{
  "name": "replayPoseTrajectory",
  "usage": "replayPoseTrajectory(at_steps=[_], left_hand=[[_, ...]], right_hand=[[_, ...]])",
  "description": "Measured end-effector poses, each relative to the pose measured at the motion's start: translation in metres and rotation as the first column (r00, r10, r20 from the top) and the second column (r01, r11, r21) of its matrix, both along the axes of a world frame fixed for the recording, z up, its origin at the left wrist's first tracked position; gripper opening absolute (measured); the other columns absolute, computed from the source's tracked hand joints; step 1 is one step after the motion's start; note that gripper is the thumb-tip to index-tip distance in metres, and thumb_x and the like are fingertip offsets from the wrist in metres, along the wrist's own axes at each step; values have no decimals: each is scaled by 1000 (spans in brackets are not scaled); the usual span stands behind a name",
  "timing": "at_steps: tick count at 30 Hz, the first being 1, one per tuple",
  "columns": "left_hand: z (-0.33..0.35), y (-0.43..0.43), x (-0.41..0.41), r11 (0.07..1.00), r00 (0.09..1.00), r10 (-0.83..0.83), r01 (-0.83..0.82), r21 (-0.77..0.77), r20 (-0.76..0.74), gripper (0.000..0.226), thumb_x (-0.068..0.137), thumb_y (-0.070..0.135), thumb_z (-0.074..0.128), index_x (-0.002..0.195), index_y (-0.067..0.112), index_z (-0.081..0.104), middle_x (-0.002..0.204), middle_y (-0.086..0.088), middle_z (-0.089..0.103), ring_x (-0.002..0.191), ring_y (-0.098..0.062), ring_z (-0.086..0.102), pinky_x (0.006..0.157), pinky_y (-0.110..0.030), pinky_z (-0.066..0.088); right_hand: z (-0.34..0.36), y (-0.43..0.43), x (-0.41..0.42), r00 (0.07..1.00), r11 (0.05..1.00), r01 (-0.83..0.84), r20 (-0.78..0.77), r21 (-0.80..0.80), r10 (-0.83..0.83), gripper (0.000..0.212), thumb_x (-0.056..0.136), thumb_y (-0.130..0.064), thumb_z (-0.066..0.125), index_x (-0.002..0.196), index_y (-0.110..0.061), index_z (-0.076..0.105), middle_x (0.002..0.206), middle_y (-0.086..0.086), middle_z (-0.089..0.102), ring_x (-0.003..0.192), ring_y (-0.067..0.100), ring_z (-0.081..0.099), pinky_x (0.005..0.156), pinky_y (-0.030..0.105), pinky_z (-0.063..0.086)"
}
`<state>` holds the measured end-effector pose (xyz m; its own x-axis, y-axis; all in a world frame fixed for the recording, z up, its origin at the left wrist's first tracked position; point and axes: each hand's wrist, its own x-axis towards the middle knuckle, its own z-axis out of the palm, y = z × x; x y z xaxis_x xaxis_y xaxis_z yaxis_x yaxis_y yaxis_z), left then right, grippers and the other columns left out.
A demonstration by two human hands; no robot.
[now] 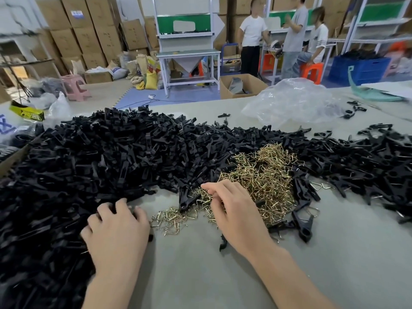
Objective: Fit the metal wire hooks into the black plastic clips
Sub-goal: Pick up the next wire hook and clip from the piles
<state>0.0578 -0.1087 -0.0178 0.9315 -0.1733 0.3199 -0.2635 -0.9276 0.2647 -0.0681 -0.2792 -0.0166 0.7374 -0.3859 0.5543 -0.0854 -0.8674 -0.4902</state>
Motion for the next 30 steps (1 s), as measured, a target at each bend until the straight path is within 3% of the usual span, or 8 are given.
replayPoseTrajectory(at_steps=[6, 10, 13, 17, 21, 26, 30], left_hand=[[1, -5, 1, 994, 992, -106, 107, -4, 67, 20, 95, 19, 60, 105, 5, 70, 103, -21, 57, 91, -42, 56, 83, -54, 41], [4, -6, 6, 965, 972, -226, 232, -126, 60, 22, 97, 24, 57, 101, 5, 69, 99, -12, 52, 83, -35, 54, 70, -48, 48], [5, -8, 6, 957, 961, -269, 274, -97, 61, 32, 100, 39, 50, 101, 12, 66, 95, -2, 52, 72, -30, 57, 60, -39, 48], [6, -6, 6, 892, 946, -252, 308, -331, 201, 36, 102, 41, 46, 96, 11, 66, 92, 0, 53, 66, -16, 53, 57, -35, 41], [6, -5, 12, 754, 953, -261, 302, -583, 156, 33, 105, 35, 41, 113, 16, 67, 107, 1, 47, 81, -10, 53, 76, -30, 41], [6, -6, 11, 747, 940, -301, 336, -574, 158, 26, 105, 19, 46, 119, 15, 67, 111, 1, 45, 91, 8, 52, 82, -19, 40], [8, -5, 10, 735, 934, -288, 356, -577, 211, 28, 105, 23, 44, 120, 16, 66, 112, 2, 46, 92, 14, 50, 78, -10, 37]], right_hand=[[1, 0, -2, 1000, 1000, -1, 12, 10, 1, 33, 99, -9, 52, 128, -18, 65, 105, -9, 63, 98, 11, 55, 91, 34, 49], [1, 0, -2, 1000, 1000, 2, 9, 5, -2, 33, 99, -9, 51, 127, -19, 65, 105, -10, 62, 97, 10, 54, 91, 32, 48], [1, -1, -2, 1000, 1000, -2, 6, 12, 2, 32, 99, -8, 52, 127, -19, 65, 106, -10, 62, 99, 11, 54, 92, 33, 48], [1, 0, -3, 1000, 1000, -4, 11, 18, 4, 32, 99, -8, 51, 127, -18, 65, 106, -8, 63, 99, 13, 56, 91, 34, 49], [2, -1, -4, 1000, 1000, -1, 20, 8, 1, 32, 99, -7, 52, 126, -18, 65, 105, -9, 63, 97, 10, 55, 91, 32, 49], [3, 0, -4, 1000, 1000, 3, 29, 0, -3, 32, 98, -6, 53, 125, -18, 65, 104, -9, 62, 96, 11, 54, 90, 32, 49], [2, -1, -4, 999, 1000, 8, 36, -3, -8, 32, 99, -7, 52, 126, -19, 65, 104, -9, 61, 96, 11, 54, 89, 32, 49]])
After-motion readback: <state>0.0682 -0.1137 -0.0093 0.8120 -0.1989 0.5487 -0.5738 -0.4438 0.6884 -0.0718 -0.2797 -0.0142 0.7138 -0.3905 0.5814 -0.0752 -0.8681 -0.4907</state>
